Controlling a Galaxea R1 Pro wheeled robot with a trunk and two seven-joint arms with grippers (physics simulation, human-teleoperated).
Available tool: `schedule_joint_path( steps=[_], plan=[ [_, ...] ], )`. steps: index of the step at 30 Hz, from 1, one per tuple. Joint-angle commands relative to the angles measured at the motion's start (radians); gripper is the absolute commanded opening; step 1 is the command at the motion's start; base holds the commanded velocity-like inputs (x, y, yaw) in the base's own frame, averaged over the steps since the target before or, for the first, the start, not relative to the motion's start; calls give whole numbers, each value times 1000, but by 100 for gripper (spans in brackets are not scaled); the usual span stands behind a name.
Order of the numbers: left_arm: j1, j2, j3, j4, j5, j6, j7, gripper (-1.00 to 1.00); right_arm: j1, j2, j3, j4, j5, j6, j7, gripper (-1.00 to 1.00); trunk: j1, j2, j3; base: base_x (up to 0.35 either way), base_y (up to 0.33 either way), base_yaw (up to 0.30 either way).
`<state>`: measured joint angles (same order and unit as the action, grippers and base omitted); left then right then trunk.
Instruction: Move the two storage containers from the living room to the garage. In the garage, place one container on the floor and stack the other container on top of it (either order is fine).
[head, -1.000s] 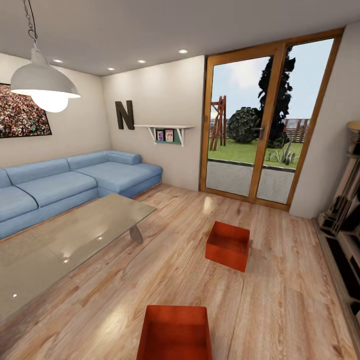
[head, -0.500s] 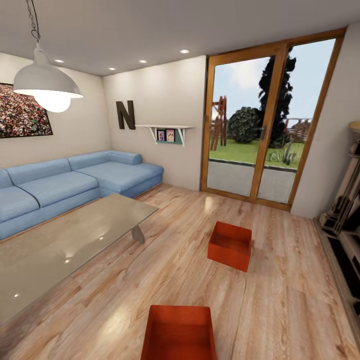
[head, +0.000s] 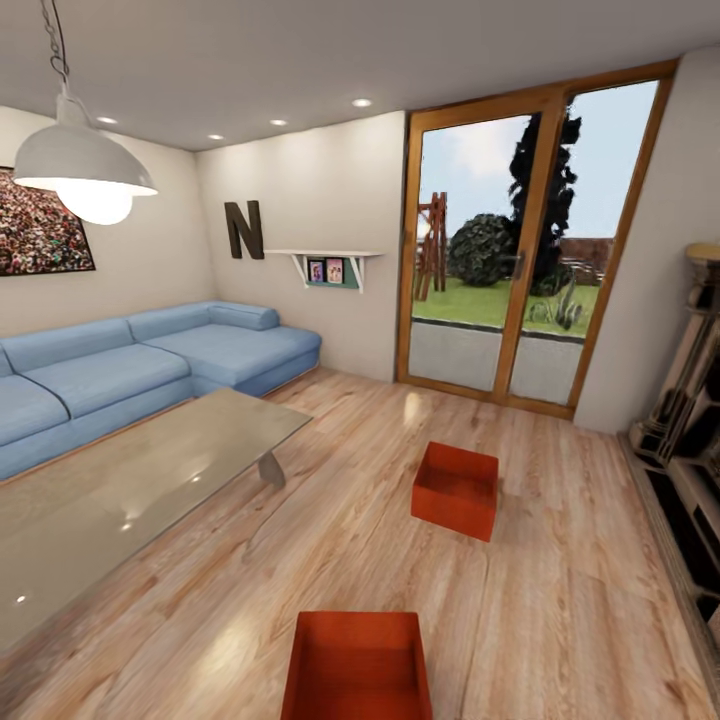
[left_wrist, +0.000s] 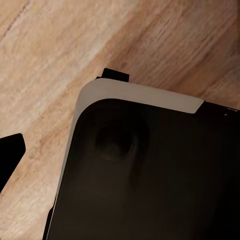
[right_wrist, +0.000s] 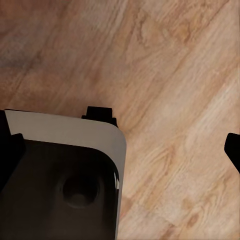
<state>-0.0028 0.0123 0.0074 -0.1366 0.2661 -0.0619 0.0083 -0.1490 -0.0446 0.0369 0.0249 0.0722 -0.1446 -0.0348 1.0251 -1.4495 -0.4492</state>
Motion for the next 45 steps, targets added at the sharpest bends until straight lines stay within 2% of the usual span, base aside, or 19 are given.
schedule_joint_path(
  steps=[1, 26, 35, 39, 45],
  plan=[
    [0, 0, 0, 0, 4, -2, 1, 100, -1, 0, 3, 3, 8, -4, -4, 100, 0, -1, -1, 0, 1, -176],
    [0, 0, 0, 0, 4, -2, 1, 100, -1, 4, 3, 3, 3, 6, 9, 100, 0, -1, -1, 0, 0, -19],
    [0, -1, -3, 2, 2, -3, -1, 100, -1, 3, 5, 3, 6, 7, 13, 100, 0, -1, -13, 0, 0, 0],
    [0, 8, -12, 3, -8, -4, -1, 100, -1, 3, 7, 3, 8, 5, 13, 100, 0, -1, -20, 0, 0, 0],
    [0, 3, -12, 3, -8, -4, -1, 100, -1, 1, 8, 3, 15, 3, 13, 100, 0, -1, -29, 0, 0, 0]
  ],
)
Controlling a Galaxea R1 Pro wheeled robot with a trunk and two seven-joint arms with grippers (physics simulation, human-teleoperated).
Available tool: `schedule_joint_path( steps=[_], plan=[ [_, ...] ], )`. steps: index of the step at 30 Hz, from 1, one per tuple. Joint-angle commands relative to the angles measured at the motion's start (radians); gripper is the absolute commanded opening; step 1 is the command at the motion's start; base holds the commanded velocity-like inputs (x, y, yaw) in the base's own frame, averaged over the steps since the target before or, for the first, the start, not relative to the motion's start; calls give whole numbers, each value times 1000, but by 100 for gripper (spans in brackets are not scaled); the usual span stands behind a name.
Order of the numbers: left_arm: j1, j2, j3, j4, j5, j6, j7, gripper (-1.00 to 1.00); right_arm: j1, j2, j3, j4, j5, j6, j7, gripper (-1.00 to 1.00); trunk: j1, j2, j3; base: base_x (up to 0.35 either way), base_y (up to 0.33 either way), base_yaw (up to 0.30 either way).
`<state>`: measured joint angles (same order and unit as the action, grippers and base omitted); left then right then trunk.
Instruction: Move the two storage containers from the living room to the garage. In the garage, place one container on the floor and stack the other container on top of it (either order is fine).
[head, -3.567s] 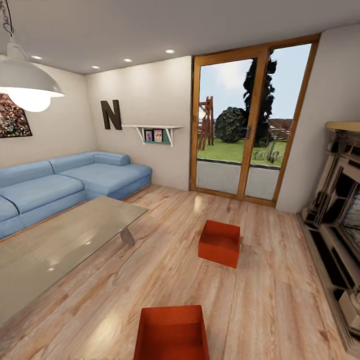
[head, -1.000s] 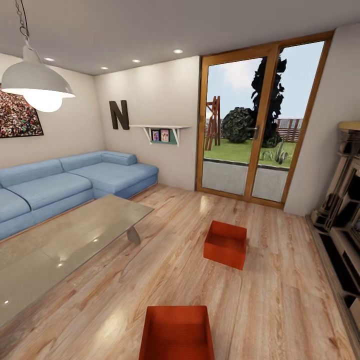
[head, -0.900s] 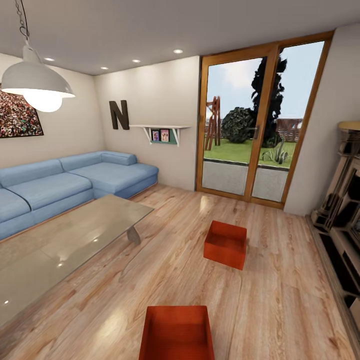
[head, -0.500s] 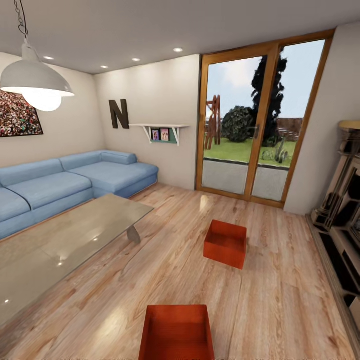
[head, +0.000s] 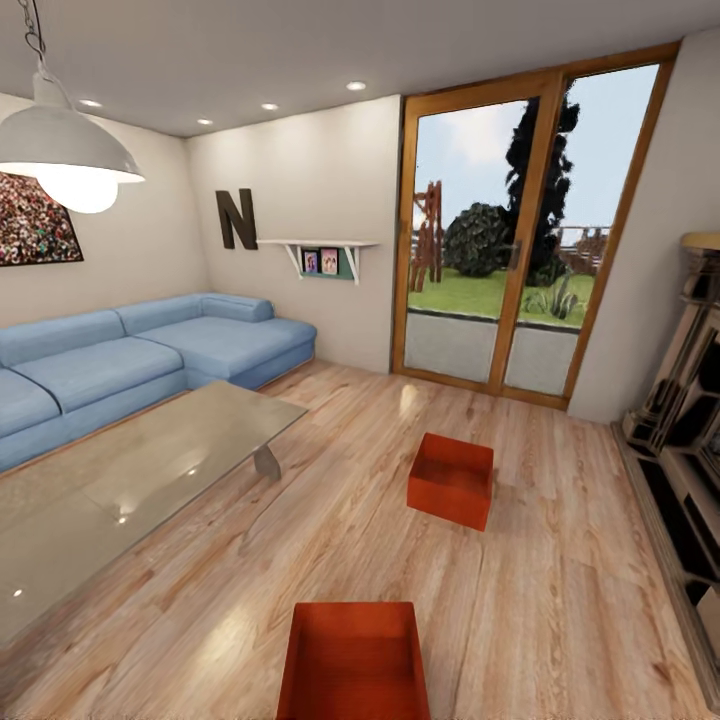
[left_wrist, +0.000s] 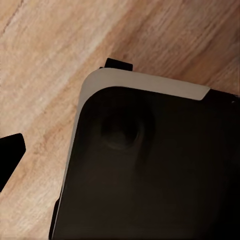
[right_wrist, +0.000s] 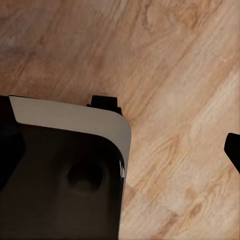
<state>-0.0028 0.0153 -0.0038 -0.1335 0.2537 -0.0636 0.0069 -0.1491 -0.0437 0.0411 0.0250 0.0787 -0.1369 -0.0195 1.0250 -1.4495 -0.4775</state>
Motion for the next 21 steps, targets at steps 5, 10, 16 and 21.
schedule_joint_path(
  steps=[5, 10, 16, 21],
  plan=[
    [0, 2, -1, 0, 3, -2, 1, 100, -1, 1, 2, 3, 9, -5, -4, 100, 0, -1, -9, 0, 0, 0],
    [0, 3, -1, 0, 2, -2, 1, 100, -1, 2, 1, 3, 7, -4, -3, 100, 0, -1, -17, 0, 0, 0],
    [0, 2, -1, 0, 2, -2, 1, 100, -1, 2, 2, 3, 6, -3, -2, 100, 0, -1, -26, 0, 0, 0],
    [0, 3, -2, 0, 2, -2, 1, 100, -1, 1, 2, 3, 7, -4, -2, 100, 0, -1, -34, 0, 0, 0]
  ],
)
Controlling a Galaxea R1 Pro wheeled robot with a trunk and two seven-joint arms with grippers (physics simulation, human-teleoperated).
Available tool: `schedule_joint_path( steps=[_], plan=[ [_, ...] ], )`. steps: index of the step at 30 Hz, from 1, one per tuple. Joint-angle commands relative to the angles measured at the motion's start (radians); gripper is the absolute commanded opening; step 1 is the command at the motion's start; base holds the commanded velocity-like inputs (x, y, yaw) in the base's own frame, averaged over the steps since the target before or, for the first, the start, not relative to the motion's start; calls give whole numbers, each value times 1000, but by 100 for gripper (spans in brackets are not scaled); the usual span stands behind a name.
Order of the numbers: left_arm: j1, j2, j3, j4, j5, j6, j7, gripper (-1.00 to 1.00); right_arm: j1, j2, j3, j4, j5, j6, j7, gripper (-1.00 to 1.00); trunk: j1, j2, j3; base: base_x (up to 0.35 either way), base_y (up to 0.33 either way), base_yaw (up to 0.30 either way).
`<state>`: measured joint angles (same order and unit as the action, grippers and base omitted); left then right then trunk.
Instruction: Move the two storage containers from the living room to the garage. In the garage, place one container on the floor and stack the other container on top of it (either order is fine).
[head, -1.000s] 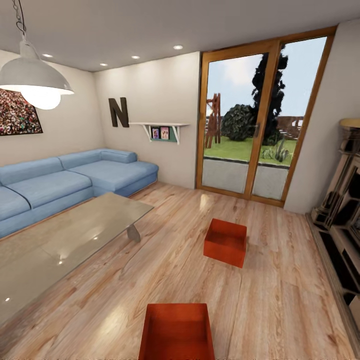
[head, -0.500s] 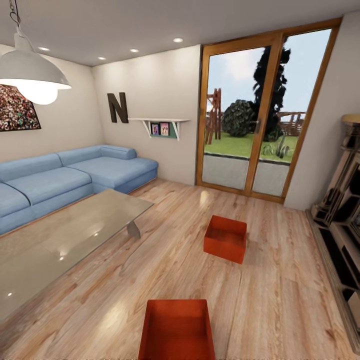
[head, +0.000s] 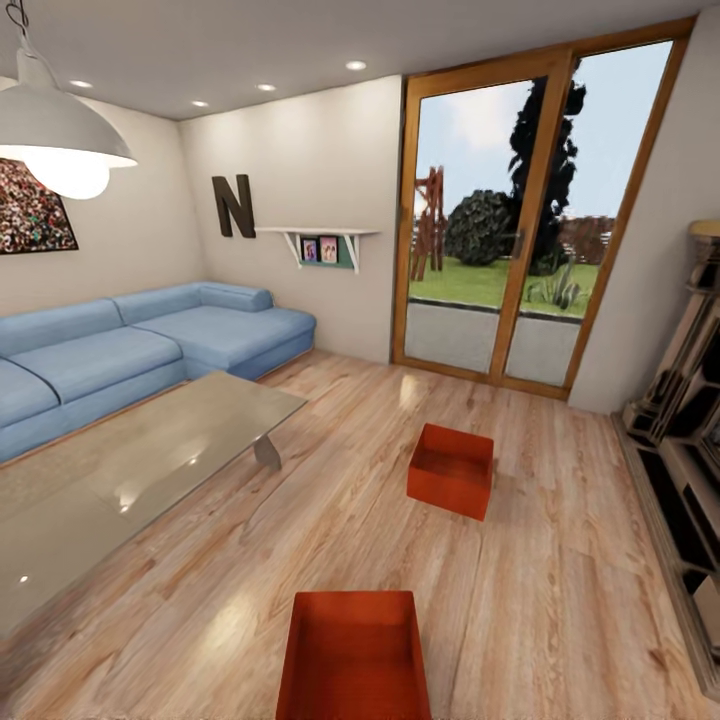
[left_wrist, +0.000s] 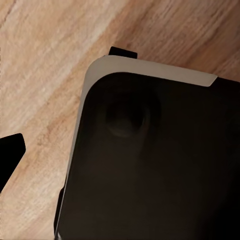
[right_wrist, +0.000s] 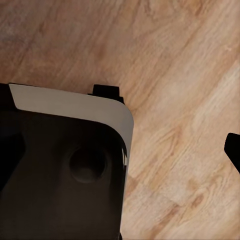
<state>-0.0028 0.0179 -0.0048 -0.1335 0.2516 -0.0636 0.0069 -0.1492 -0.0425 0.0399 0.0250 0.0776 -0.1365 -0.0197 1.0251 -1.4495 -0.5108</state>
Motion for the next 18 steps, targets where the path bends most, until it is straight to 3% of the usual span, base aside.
schedule_joint_path(
  steps=[1, 18],
  plan=[
    [0, 0, -1, 0, 5, -2, 1, 100, -1, 0, 3, 3, 9, -5, -2, 100, 0, -1, -3, 0, 0, 0],
    [0, 0, -1, 0, 5, -2, 1, 100, -1, 0, 0, 3, -2, -2, -4, 100, 0, -1, -29, 0, 0, 0]
  ],
)
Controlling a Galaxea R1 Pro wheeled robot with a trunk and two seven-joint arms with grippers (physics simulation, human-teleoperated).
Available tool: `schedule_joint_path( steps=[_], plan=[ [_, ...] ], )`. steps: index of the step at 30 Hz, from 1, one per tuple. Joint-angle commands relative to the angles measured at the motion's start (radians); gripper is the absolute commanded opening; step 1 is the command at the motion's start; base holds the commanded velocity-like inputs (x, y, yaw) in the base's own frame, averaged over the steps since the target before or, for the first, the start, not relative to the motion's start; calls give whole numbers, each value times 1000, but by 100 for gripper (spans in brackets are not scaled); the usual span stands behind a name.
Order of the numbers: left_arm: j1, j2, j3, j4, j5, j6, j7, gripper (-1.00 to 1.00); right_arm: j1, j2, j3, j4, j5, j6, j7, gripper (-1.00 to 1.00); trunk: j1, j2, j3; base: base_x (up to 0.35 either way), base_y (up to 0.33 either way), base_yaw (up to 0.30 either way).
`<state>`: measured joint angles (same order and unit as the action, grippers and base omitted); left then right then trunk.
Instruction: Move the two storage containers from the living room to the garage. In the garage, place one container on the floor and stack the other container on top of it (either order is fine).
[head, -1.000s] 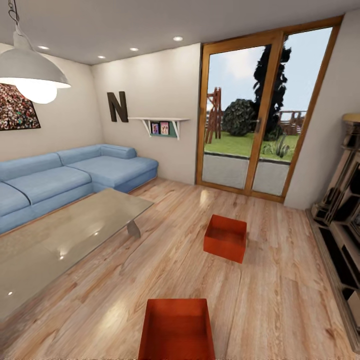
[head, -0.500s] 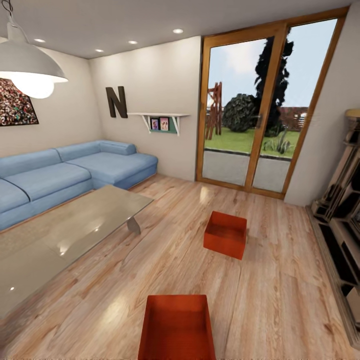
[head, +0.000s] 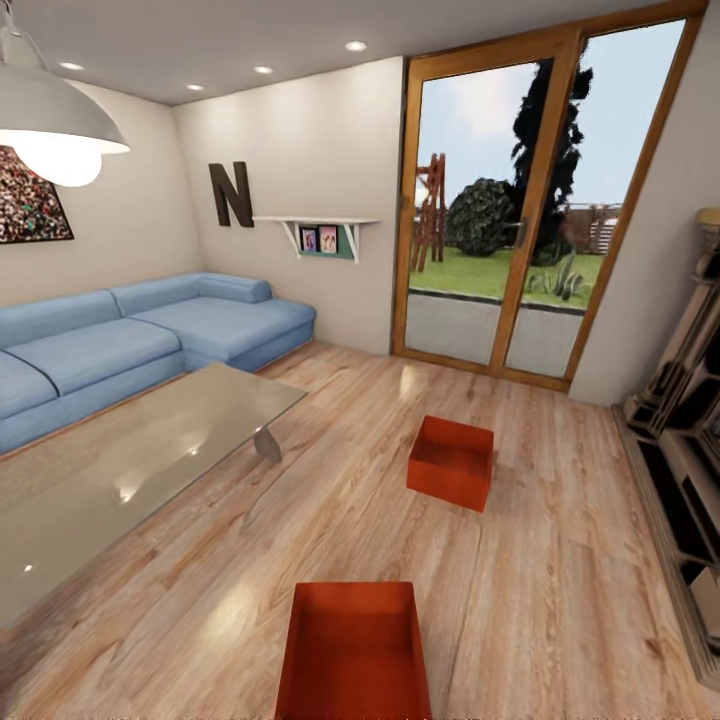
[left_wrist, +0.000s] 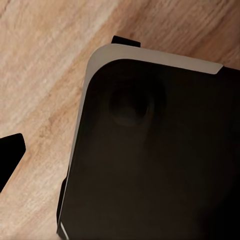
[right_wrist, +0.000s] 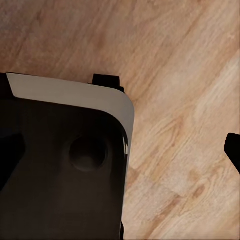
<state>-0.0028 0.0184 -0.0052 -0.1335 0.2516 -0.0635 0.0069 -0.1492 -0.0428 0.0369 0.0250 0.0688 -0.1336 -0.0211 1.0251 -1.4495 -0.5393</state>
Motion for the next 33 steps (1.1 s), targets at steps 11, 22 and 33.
schedule_joint_path(
  steps=[11, 22, 33],
  plan=[
    [0, 0, -1, 0, 5, -2, 1, 100, -1, 0, 3, 3, 9, -6, -15, 100, 0, 0, -18, 0, 0, 0],
    [0, 0, -2, 0, 5, -2, 1, 100, -1, 1, 4, 3, 12, -8, -18, 100, 0, 0, -36, 0, 0, 28],
    [0, 0, -1, 0, 5, -2, 1, 100, -1, 5, 5, 3, 9, -5, -18, 100, 0, 0, -51, 0, 0, 108]
  ],
)
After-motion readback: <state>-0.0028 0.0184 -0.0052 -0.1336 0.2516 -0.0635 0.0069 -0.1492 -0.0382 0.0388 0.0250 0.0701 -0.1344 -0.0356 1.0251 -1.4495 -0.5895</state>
